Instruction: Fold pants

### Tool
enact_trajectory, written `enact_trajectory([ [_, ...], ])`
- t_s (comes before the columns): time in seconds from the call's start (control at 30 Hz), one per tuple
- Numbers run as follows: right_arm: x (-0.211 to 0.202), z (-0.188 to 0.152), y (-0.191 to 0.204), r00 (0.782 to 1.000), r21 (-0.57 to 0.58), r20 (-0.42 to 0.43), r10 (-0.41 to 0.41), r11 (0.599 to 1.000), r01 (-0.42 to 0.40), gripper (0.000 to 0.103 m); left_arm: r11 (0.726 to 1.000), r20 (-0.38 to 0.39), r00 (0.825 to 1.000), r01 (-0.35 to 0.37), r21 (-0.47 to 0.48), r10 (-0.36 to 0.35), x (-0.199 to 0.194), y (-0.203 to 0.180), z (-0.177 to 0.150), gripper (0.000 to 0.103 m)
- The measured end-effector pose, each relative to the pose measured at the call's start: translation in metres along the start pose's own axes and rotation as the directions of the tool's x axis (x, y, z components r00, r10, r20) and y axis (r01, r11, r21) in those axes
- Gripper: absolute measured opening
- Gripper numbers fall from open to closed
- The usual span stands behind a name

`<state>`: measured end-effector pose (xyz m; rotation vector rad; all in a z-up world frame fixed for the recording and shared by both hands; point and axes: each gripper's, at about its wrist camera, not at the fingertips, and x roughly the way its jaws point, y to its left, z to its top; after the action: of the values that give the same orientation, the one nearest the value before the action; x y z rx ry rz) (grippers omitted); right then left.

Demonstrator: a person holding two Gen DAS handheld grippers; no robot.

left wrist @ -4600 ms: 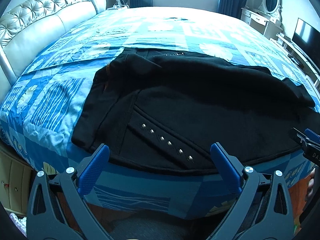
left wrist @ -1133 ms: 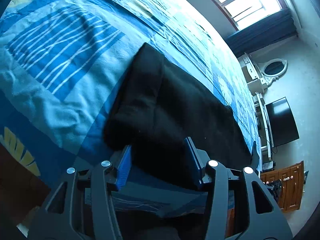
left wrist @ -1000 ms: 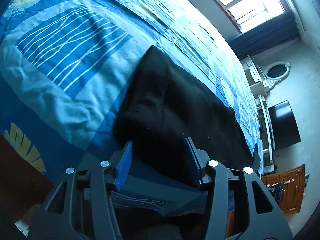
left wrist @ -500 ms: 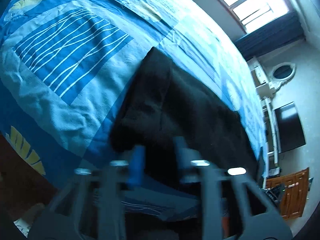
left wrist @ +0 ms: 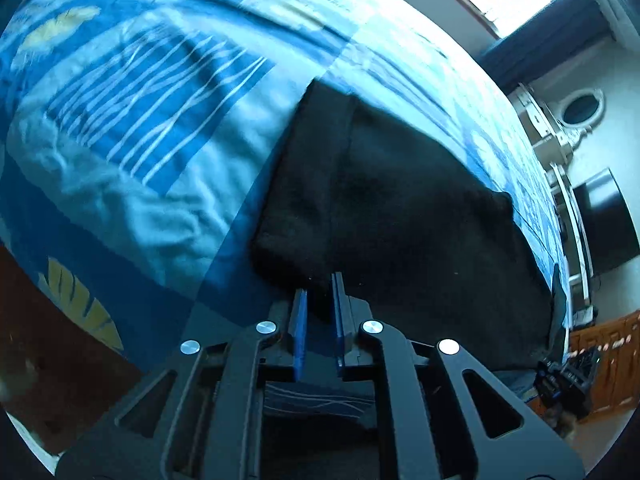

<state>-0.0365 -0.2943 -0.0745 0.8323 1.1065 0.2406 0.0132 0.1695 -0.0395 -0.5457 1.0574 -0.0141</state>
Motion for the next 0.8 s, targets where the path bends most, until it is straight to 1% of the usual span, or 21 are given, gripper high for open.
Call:
enact_trajectory([
  [0.03, -0.007, 0.001, 0.002, 1.000, -0.004, 0.003, 0.001, 1.000, -0.001, 0.015, 1.000, 0.012, 1.000, -0.005, 0.021, 0.005, -0.005, -0.003, 0.000, 0.016],
  [0.1, -0.028, 0.004, 0.006, 1.000, -0.031, 0.024, -0.016, 0.999, 0.017, 0.020, 0.996, 0.046, 0.998, -0.039, 0.084, 0.036, -0.018, -0.009, -0.004, 0.025],
  [0.13, -0.039, 0.008, 0.009, 0.998, -0.046, 0.047, -0.034, 0.998, 0.036, 0.026, 0.992, 0.063, 0.997, -0.052, 0.119, 0.045, -0.025, -0.014, -0.007, 0.035],
  [0.17, -0.057, 0.017, 0.012, 0.994, -0.070, 0.091, -0.068, 0.995, 0.075, 0.032, 0.986, 0.086, 0.995, -0.066, 0.154, 0.053, -0.034, -0.019, -0.009, 0.048],
  [0.2, -0.067, 0.026, 0.015, 0.987, -0.086, 0.124, -0.097, 0.990, 0.108, 0.033, 0.982, 0.111, 0.992, -0.083, 0.171, 0.064, -0.039, -0.022, -0.008, 0.051],
  [0.23, -0.079, 0.038, 0.017, 0.977, -0.103, 0.167, -0.132, 0.983, 0.151, 0.033, 0.978, 0.137, 0.988, -0.101, 0.185, 0.076, -0.044, -0.026, -0.007, 0.054],
  [0.27, -0.089, 0.052, 0.019, 0.962, -0.113, 0.213, -0.172, 0.973, 0.199, 0.034, 0.972, 0.163, 0.983, -0.118, 0.204, 0.085, -0.047, -0.032, -0.005, 0.059],
  [0.3, -0.098, 0.074, 0.020, 0.940, -0.116, 0.260, -0.220, 0.960, 0.256, 0.037, 0.966, 0.184, 0.979, -0.132, 0.220, 0.092, -0.048, -0.038, -0.001, 0.063],
  [0.33, -0.103, 0.094, 0.019, 0.922, -0.107, 0.290, -0.257, 0.949, 0.298, 0.041, 0.961, 0.203, 0.974, -0.146, 0.235, 0.098, -0.047, -0.044, 0.003, 0.071],
  [0.37, -0.105, 0.114, 0.019, 0.902, -0.094, 0.308, -0.302, 0.934, 0.345, 0.044, 0.955, 0.220, 0.969, -0.167, 0.245, 0.113, -0.043, -0.051, 0.009, 0.074],
  [0.4, -0.103, 0.143, 0.017, 0.879, -0.078, 0.323, -0.352, 0.915, 0.396, 0.045, 0.953, 0.221, 0.967, -0.177, 0.244, 0.123, -0.037, -0.057, 0.014, 0.074],
  [0.43, -0.100, 0.166, 0.014, 0.857, -0.059, 0.335, -0.393, 0.899, 0.435, 0.045, 0.955, 0.212, 0.970, -0.173, 0.242, 0.122, -0.031, -0.060, 0.017, 0.075],
  [0.47, -0.097, 0.182, 0.011, 0.835, -0.042, 0.339, -0.434, 0.879, 0.474, 0.047, 0.958, 0.194, 0.973, -0.166, 0.233, 0.121, -0.020, -0.066, 0.021, 0.076],
  [0.5, -0.089, 0.206, 0.006, 0.804, -0.022, 0.330, -0.494, 0.848, 0.530, 0.049, 0.961, 0.183, 0.975, -0.167, 0.221, 0.127, -0.013, -0.068, 0.023, 0.076],
  [0.53, -0.080, 0.224, 0.002, 0.778, -0.006, 0.325, -0.538, 0.822, 0.570, 0.050, 0.964, 0.173, 0.976, -0.168, 0.208, 0.133, -0.005, -0.069, 0.024, 0.076],
  [0.63, -0.058, 0.266, -0.019, 0.697, 0.055, 0.297, -0.653, 0.740, 0.670, 0.051, 0.969, 0.134, 0.979, -0.176, 0.171, 0.154, 0.017, -0.071, 0.021, 0.077],
  [0.67, -0.051, 0.273, -0.025, 0.676, 0.067, 0.286, -0.679, 0.718, 0.692, 0.053, 0.972, 0.115, 0.981, -0.171, 0.158, 0.154, 0.024, -0.070, 0.020, 0.077],
  [0.7, -0.044, 0.281, -0.032, 0.663, 0.082, 0.273, -0.698, 0.703, 0.706, 0.054, 0.975, 0.103, 0.983, -0.169, 0.146, 0.154, 0.029, -0.069, 0.019, 0.078],
  [0.73, -0.039, 0.285, -0.040, 0.655, 0.093, 0.260, -0.710, 0.693, 0.714, 0.055, 0.976, 0.097, 0.983, -0.168, 0.135, 0.156, 0.032, -0.068, 0.018, 0.079],
  [0.8, -0.028, 0.293, -0.052, 0.633, 0.109, 0.225, -0.741, 0.665, 0.739, 0.057, 0.976, 0.106, 0.981, -0.176, 0.131, 0.163, 0.035, -0.069, 0.016, 0.082],
])
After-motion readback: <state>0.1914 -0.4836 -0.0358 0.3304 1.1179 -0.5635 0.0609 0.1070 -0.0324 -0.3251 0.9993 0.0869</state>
